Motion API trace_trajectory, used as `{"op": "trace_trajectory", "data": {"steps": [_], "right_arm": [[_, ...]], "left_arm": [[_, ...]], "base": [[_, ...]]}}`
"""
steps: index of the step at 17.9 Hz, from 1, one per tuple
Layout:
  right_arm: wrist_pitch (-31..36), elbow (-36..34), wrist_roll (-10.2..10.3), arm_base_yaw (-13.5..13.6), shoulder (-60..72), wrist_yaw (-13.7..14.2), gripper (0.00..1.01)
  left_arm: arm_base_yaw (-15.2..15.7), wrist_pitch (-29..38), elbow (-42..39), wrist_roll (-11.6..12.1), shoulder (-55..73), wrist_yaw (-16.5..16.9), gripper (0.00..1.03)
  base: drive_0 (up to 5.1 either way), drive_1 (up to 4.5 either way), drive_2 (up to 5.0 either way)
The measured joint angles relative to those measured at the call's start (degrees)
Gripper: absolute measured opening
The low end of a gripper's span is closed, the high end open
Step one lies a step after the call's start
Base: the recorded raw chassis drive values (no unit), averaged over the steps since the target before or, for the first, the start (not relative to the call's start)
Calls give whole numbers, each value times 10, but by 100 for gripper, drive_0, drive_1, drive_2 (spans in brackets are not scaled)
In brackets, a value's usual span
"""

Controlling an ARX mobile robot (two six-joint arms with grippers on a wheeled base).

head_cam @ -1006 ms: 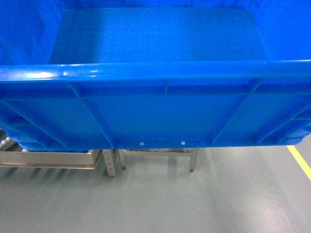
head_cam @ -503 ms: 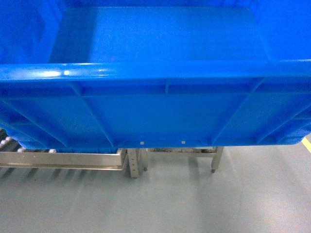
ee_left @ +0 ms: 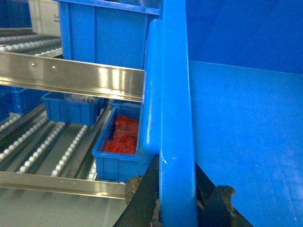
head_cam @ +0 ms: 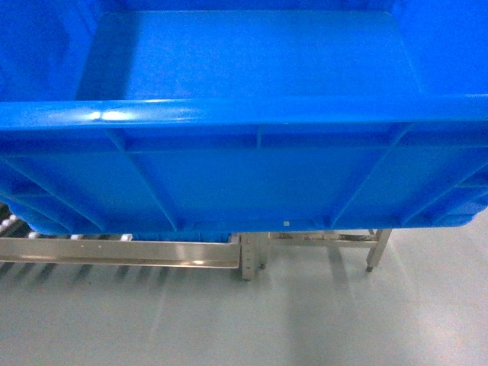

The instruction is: Place box next to blue box on left shelf

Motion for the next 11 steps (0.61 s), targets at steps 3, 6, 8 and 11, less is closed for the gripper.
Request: {"op": "trace_trajectory", "data": {"steps": [3,6,8,11], "right_arm": [[-2,0,0,0,0,1,8],[-1,0,0,0,0,0,8],[0,0,0,0,0,0,8],[-1,0,-1,0,0,0,8]], "left_arm": [[0,-2,0,0,0,0,8],[0,-2,0,0,0,0,8],[0,0,0,0,0,0,8],[0,-2,0,-1,0,0,8]], "base": [[-491,251,251],[-504,242,242],[-509,236,236],[-501,244,244]]}}
